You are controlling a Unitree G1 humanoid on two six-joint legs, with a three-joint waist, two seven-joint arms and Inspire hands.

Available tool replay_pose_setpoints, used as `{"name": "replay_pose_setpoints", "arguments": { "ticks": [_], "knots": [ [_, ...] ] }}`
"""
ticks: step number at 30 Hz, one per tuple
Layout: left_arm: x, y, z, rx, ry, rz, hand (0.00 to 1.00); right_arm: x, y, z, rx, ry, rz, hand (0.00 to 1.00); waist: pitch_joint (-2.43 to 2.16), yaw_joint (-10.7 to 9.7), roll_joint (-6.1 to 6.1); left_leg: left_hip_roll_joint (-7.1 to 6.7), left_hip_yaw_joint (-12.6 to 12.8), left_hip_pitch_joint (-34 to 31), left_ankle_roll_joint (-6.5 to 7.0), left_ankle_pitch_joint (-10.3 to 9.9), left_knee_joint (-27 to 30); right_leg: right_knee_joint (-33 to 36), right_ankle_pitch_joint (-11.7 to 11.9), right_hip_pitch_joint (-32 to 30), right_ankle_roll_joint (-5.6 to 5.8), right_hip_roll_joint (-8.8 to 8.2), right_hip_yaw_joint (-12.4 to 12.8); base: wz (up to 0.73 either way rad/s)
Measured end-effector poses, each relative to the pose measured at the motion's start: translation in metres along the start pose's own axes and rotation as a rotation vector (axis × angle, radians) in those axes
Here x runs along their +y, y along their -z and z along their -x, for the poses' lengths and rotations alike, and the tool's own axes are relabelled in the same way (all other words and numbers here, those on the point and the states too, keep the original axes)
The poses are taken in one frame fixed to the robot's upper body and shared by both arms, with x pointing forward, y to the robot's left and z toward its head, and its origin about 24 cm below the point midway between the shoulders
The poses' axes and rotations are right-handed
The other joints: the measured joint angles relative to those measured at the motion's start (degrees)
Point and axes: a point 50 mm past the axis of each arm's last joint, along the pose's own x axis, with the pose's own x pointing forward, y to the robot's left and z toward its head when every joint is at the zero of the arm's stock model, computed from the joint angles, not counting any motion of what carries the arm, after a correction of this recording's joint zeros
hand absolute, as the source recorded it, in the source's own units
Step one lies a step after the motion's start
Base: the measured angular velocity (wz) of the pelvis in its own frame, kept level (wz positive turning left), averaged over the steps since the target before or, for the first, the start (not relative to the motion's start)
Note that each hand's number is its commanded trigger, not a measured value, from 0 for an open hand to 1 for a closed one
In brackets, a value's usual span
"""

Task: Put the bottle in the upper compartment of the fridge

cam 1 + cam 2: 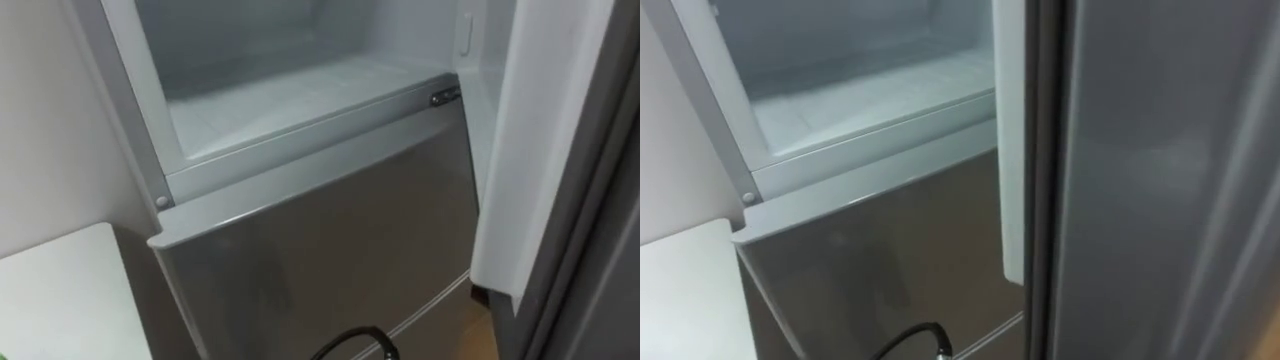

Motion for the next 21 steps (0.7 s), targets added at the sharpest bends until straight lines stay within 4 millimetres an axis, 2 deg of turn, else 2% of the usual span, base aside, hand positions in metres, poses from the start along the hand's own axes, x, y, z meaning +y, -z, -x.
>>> {"name": "replay_pose_setpoints", "arguments": {
  "ticks": [6,8,9,12,16,18,19,21],
  "knots": [
    [0.001,0.003,0.001,-0.008,-0.011,0.010,0.00,0.000,0.000,-0.001,0.007,0.019,0.039,0.00,0.31,1.4,-0.46,0.01,-0.1,0.1,0.00,0.0,0.1,0.1,0.0,0.0,-0.03,-0.07,-0.7,0.00],
    [0.002,0.012,0.004,-0.028,-0.067,0.034,0.00,0.001,-0.001,-0.001,0.009,0.018,0.052,0.00,0.89,2.8,-1.34,0.08,-0.4,0.7,-0.03,0.0,0.1,0.1,0.1,0.7,-0.14,-0.08,-1.4,0.04],
    [0.002,0.015,0.005,-0.028,-0.088,0.047,0.00,0.001,0.000,-0.001,0.011,0.018,0.056,0.00,1.00,3.3,-1.56,0.12,-0.4,0.9,-0.04,0.0,0.1,0.1,0.0,0.8,-0.17,-0.05,-1.5,0.06],
    [-0.004,0.039,0.018,0.001,-0.233,0.152,0.00,0.001,0.000,-0.001,0.016,0.018,0.067,0.00,0.87,4.9,-2.13,0.15,-1.1,0.7,-0.11,0.1,0.2,0.1,0.0,0.9,-0.23,-0.06,-2.4,0.10],
    [-0.009,0.075,0.054,0.137,-0.458,0.260,0.00,0.002,0.006,0.000,0.047,0.017,0.079,0.00,0.53,8.1,-3.57,0.30,-1.8,0.6,-0.40,0.3,0.7,0.1,0.1,1.0,-0.46,-0.08,-4.1,0.07],
    [-0.010,0.089,0.080,0.245,-0.601,0.260,0.00,-0.001,0.012,0.002,0.057,0.027,0.068,0.00,0.02,9.5,-4.43,0.47,-2.7,0.2,-0.51,0.4,0.9,0.2,0.2,1.0,-0.56,-0.12,-6.2,0.21],
    [-0.010,0.091,0.086,0.268,-0.631,0.251,0.00,-0.002,0.014,0.002,0.063,0.028,0.068,0.00,-0.21,9.8,-4.44,0.54,-2.9,0.1,-0.55,0.4,1.0,0.2,0.2,1.0,-0.58,-0.11,-6.5,0.22],
    [-0.009,0.100,0.101,0.342,-0.740,0.232,0.00,-0.002,0.018,0.003,0.069,0.029,0.062,0.00,-0.37,11.5,-5.22,0.61,-3.9,0.2,-0.66,0.5,1.2,0.1,0.2,2.0,-0.60,-0.16,-7.7,0.24]
  ]
}}
